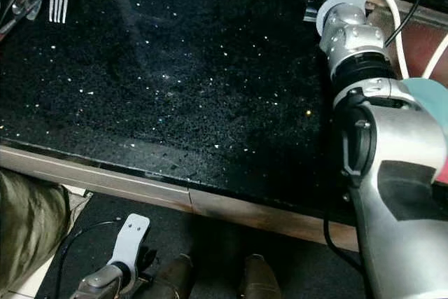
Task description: Kitchen organization
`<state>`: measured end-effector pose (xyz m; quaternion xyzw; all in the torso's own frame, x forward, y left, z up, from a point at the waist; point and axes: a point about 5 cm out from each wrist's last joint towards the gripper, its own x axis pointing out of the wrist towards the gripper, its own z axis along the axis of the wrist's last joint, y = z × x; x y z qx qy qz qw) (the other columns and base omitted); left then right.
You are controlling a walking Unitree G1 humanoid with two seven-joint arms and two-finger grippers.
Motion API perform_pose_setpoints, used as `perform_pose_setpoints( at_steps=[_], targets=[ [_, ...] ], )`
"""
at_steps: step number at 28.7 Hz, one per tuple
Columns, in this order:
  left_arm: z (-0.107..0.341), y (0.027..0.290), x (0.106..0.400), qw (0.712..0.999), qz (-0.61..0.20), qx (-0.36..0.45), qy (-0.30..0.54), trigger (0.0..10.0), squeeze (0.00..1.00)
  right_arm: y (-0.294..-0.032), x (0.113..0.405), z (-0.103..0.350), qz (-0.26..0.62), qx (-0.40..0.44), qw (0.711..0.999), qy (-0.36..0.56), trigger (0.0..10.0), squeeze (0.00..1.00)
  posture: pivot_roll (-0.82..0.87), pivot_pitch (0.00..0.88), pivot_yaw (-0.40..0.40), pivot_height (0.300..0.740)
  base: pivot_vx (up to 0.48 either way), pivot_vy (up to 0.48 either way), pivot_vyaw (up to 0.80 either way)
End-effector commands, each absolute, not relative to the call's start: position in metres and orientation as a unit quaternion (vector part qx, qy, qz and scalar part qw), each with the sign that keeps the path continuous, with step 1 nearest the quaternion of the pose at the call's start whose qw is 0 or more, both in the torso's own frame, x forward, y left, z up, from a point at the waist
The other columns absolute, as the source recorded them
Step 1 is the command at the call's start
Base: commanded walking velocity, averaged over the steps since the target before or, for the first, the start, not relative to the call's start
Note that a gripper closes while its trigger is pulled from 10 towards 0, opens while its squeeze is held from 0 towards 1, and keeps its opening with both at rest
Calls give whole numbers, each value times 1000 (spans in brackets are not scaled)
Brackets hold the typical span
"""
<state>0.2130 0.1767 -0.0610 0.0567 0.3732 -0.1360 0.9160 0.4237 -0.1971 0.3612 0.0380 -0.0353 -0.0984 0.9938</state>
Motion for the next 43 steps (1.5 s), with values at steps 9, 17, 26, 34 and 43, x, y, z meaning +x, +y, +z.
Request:
perform_pose_setpoints(
  at_steps=[9,17,26,34,43],
  targets=[
    [-86,178,172,877,-128,58,459,10000,0,-187,427,335,-69,-16,997,28,10000,0,133,377,-148,740,0,0,0],
    [-86,175,172,879,-127,55,456,10000,0,-171,429,333,-27,-46,998,44,0,0,124,375,-158,740,0,0,0],
    [-86,173,173,881,-124,52,454,10000,0,-168,429,332,-22,-47,997,48,0,0,117,381,-168,740,0,0,0],
    [-86,173,173,881,-123,51,454,10000,0,-168,429,331,-22,-47,997,50,0,0,117,384,-169,740,0,0,0],
    [-86,174,172,881,-125,51,454,10000,0,-162,428,359,19,-34,998,-57,10000,0,118,386,-162,740,0,0,0]
  ],
)
